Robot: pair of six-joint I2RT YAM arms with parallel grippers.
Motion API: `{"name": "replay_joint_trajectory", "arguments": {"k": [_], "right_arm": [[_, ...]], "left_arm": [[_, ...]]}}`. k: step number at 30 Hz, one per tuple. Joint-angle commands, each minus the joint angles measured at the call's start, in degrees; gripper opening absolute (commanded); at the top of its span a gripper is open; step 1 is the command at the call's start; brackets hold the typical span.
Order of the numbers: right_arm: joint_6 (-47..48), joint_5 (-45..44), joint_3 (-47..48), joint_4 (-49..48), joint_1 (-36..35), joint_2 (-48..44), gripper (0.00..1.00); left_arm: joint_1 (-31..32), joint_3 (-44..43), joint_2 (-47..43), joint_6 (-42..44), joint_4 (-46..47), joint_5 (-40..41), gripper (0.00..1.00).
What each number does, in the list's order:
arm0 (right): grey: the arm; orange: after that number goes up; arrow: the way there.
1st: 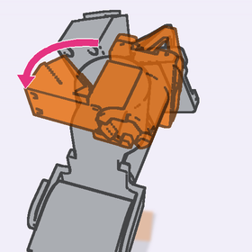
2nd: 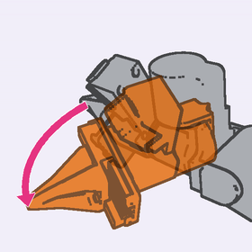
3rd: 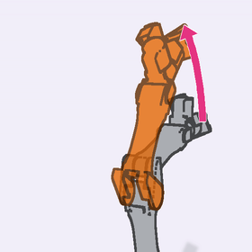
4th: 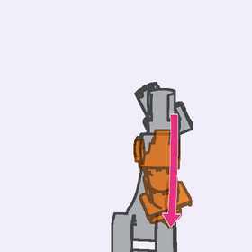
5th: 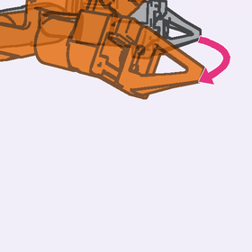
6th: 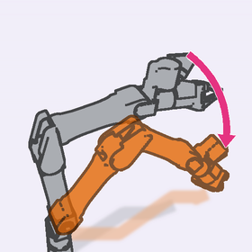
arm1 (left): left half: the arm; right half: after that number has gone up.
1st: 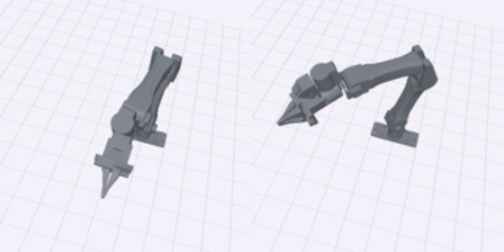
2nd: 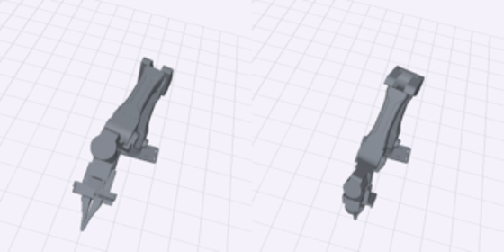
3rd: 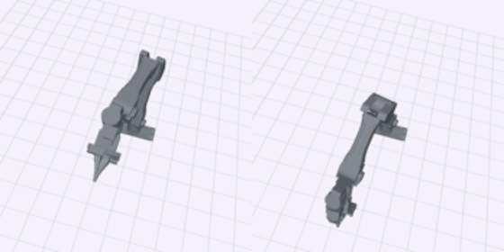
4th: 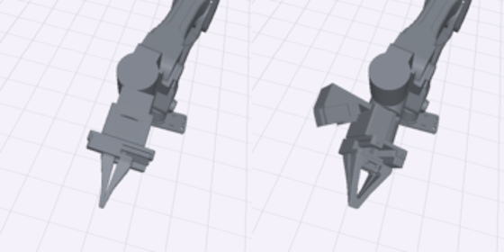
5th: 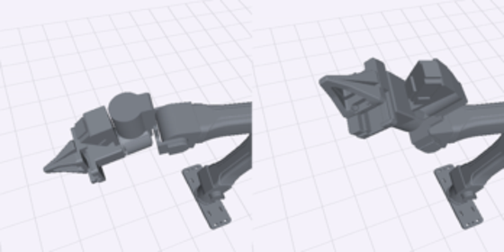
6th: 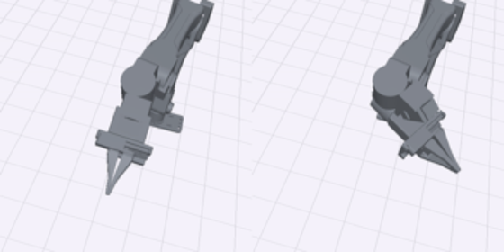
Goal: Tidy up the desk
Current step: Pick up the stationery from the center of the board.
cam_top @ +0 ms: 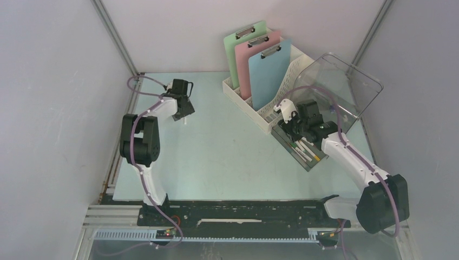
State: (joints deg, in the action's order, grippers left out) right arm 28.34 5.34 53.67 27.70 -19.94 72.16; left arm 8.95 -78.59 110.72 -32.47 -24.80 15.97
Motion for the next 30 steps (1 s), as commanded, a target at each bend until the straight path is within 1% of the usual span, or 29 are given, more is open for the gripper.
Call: {"name": "replay_joint_trajectory", "arguments": {"k": [1, 5, 10, 14, 21, 24, 26, 28, 30], "right_arm": [[0.4, 1.0, 2.1, -0.3, 0.2, -2.1, 0.49], [0.4, 1.2, 2.1, -0.2, 0.2, -2.4, 0.49], [0.4, 1.8, 2.1, -0.2, 0.2, -2.8, 0.49], [0.4, 2.1, 2.1, -0.2, 0.2, -3.3, 0.49], [0.4, 2.6, 2.1, -0.1, 0.2, -4.6, 0.49], [0.4, 3.0, 2.1, -0.1, 0.2, -5.0, 0.49], [0.5, 3.2, 2.1, 0.0, 0.2, -5.2, 0.49], [0.5, 3.3, 2.1, 0.0, 0.2, -5.4, 0.49], [0.6, 3.5, 2.1, 0.0, 0.2, -5.6, 0.49]], "left_arm": [[-1.4, -5.8, 2.7, 2.9, -6.0, -2.6, 0.59], [-2.1, -10.9, 6.6, 4.6, -10.4, -4.6, 0.53], [-2.8, -13.4, 8.0, 5.2, -12.6, -5.8, 0.51], [-3.0, -17.8, 10.6, 5.8, -16.8, -6.4, 0.49], [-2.9, -18.7, 11.0, 7.6, -17.7, -7.1, 0.50], [-2.9, -17.0, 10.0, 9.1, -14.8, -8.0, 0.50], [-2.9, -16.6, 9.7, 9.6, -13.5, -7.9, 0.53], [-3.0, -18.0, 10.5, 10.2, -14.0, -6.9, 0.56], [-3.1, -20.4, 12.3, 10.8, -15.9, -6.5, 0.56]]}}
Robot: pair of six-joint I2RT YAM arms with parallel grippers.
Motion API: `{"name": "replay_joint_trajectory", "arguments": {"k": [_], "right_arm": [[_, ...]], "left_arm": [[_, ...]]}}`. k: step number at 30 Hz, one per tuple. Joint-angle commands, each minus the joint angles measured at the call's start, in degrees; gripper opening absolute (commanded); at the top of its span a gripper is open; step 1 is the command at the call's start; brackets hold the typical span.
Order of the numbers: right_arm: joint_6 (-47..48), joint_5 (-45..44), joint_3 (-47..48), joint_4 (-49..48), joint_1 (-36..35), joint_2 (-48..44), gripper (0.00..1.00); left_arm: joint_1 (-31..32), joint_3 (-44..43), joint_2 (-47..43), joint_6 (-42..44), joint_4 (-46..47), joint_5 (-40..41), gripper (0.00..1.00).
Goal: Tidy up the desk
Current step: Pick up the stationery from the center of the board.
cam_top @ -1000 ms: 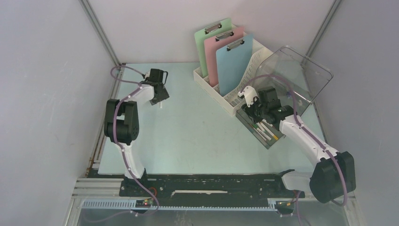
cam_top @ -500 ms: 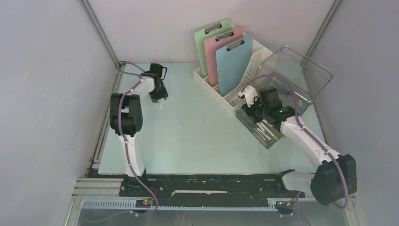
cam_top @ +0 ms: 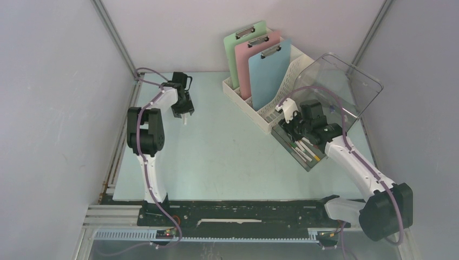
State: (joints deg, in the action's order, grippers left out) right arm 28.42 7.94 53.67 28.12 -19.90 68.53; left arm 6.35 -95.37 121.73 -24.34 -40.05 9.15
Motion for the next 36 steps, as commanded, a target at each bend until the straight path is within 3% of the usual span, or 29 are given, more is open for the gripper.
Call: {"name": "replay_joint_trajectory", "arguments": {"k": [1, 12, 19, 22, 27, 36], "right_arm": [[0.4, 1.0, 2.1, -0.5, 0.2, -2.1, 0.49], [0.4, 1.4, 2.1, -0.3, 0.1, -3.1, 0.49], [0.6, 1.5, 2.1, -0.4, 0.2, -3.3, 0.49], [0.5, 1.5, 2.1, -0.3, 0.3, -3.3, 0.50], [0.5, 1.5, 2.1, -0.4, 0.3, -3.5, 0.50], [0.6, 1.5, 2.1, -0.5, 0.4, -4.0, 0.50]], "left_arm": [[-0.5, -4.5, 1.8, 2.8, -1.4, 0.5, 0.56], [-1.7, -10.6, 5.9, 4.9, -4.5, -0.6, 0.52], [-2.4, -15.3, 9.3, 6.6, -7.0, -2.7, 0.33], [-2.4, -20.6, 12.8, 7.4, -11.2, -3.5, 0.34], [-2.5, -24.7, 15.8, 8.7, -13.8, -4.9, 0.20], [-2.5, -31.4, 19.9, 9.5, -18.7, -5.8, 0.12]]}}
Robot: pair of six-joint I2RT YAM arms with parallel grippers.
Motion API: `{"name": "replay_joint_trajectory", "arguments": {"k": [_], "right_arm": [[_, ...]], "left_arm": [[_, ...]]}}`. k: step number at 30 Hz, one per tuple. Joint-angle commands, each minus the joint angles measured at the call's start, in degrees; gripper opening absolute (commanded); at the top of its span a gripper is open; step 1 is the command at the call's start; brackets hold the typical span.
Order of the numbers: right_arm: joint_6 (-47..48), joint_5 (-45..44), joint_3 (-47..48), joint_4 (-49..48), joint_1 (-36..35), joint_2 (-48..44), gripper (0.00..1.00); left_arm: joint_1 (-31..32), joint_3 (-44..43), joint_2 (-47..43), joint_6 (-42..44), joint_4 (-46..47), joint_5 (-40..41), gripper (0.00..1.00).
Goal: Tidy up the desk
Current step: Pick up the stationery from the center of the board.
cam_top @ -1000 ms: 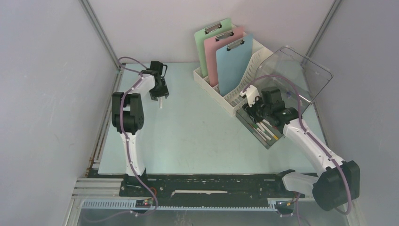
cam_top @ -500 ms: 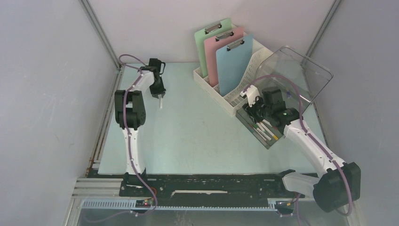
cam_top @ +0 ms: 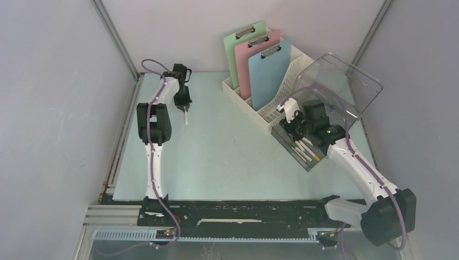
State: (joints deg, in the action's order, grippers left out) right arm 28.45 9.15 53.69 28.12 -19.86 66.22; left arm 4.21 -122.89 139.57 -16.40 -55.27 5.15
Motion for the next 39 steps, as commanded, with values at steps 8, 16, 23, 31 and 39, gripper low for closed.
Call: {"name": "replay_joint_trajectory", "arguments": {"k": [8, 16, 23, 31, 39], "right_arm": [[0.6, 0.3, 2.1, -0.4, 0.3, -2.0, 0.50], [0.7, 0.3, 2.1, -0.4, 0.1, -2.0, 0.50], [0.7, 0.3, 2.0, -0.4, 0.1, -2.1, 0.50], [0.8, 0.8, 2.1, -0.4, 0.2, -2.5, 0.50], [2.6, 5.3, 2.1, 1.4, 0.0, -4.1, 0.56]], "left_arm": [[-0.3, -3.6, 2.0, 1.9, -3.6, -1.8, 0.12], [0.2, -0.1, -0.7, 1.9, -1.1, -0.3, 0.24], [1.1, 0.0, -1.2, 2.1, -1.3, 1.5, 0.31], [1.9, 1.4, -2.6, 2.5, -0.1, 1.4, 0.02], [2.4, 12.3, -13.0, -0.1, 10.1, -0.7, 0.00]]}}
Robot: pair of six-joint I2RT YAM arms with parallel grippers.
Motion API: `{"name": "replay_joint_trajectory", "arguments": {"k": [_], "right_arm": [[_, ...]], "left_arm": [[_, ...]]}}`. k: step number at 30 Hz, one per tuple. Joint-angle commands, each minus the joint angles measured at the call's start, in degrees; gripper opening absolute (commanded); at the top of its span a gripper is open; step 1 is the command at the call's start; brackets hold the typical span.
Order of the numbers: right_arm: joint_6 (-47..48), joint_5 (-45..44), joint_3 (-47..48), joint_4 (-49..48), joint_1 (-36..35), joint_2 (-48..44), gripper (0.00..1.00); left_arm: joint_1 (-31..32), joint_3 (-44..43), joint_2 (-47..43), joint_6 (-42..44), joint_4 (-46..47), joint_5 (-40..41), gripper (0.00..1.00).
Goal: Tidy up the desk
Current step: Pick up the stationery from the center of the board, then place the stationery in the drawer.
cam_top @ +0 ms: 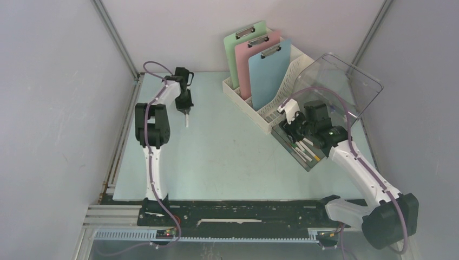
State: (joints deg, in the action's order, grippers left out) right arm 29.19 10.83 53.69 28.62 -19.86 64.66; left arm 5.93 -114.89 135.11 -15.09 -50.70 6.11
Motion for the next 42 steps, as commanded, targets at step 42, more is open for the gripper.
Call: {"name": "replay_joint_trajectory", "arguments": {"k": [42], "right_arm": [[-9.0, 37.6, 2.1, 1.1, -4.6, -7.1, 0.59]], "left_arm": [[42.7, 85.8, -56.8, -20.7, 119.7, -2.3, 0.00]]}}
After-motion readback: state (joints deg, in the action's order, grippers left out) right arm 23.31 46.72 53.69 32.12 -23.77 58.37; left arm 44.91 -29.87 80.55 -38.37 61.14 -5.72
